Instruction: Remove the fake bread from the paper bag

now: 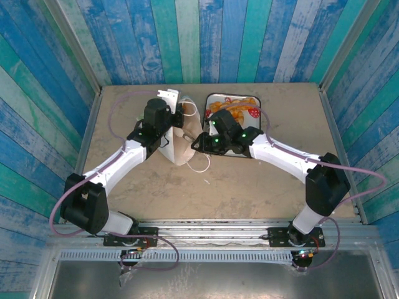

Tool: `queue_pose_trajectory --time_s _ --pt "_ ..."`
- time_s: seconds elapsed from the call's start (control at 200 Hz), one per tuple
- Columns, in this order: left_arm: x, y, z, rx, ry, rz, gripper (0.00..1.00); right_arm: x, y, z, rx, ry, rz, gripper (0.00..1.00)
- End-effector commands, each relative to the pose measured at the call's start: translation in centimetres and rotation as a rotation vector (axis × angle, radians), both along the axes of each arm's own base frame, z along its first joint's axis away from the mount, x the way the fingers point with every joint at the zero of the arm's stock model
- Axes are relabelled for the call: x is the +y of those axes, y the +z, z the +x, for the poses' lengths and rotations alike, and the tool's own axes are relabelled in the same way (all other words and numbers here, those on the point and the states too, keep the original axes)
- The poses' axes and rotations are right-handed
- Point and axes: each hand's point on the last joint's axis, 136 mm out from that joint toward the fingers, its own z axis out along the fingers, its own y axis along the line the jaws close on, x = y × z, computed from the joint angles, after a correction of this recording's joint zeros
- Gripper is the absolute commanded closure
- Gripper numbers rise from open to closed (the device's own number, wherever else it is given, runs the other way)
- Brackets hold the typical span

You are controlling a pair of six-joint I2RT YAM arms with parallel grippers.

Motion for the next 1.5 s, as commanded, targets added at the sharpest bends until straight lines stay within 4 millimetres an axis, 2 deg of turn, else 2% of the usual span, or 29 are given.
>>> queue_pose_trajectory --time_s 0.0,0.641,0.756,0.876,1.137,1.492 --pt "-0.2 4.4 -0.8 -0.108 -0.022 -0.074 1.00 1.1 1.2 0.5 -0.002 0.011 0.109 0.60" --pt "-0.5 4.2 -0.6 -0.102 -0.033 -0.086 1.00 0.7 2.1 0.9 0.020 -0.022 0.272 0.57" --pt "-0.6 4.3 -0.7 -0.103 -0.035 -0.091 1.00 0.5 1.9 1.2 0.029 -0.034 0.269 0.54" --pt "-0.7 4.5 -0.7 -0.109 -0.042 -0.096 1.00 0.8 1.5 1.5 0.044 -0.029 0.270 0.51" --pt "-0.6 4.5 -0.9 -0.110 -0.041 -0.090 1.00 2.1 1.9 2.4 0.045 -0.003 0.288 0.52" --pt "-0.7 4.6 -1.1 -0.110 -0.051 -0.098 1.00 2.8 0.5 3.8 0.069 -0.027 0.250 0.51"
